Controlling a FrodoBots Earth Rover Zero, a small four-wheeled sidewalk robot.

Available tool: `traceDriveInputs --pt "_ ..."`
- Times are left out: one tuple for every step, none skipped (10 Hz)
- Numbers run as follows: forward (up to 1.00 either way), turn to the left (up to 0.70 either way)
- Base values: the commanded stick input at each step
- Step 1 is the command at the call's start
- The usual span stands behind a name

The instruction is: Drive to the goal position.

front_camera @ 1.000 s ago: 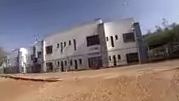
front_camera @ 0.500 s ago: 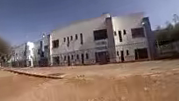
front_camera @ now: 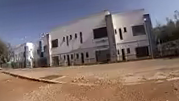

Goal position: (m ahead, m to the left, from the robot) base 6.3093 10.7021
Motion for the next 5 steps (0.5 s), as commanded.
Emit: traceDriveInputs --pt "1.0 0.0" --pt "1.0 -0.12" --pt "1.0 -0.25" --pt "1.0 -0.27" --pt "1.0 -0.27"
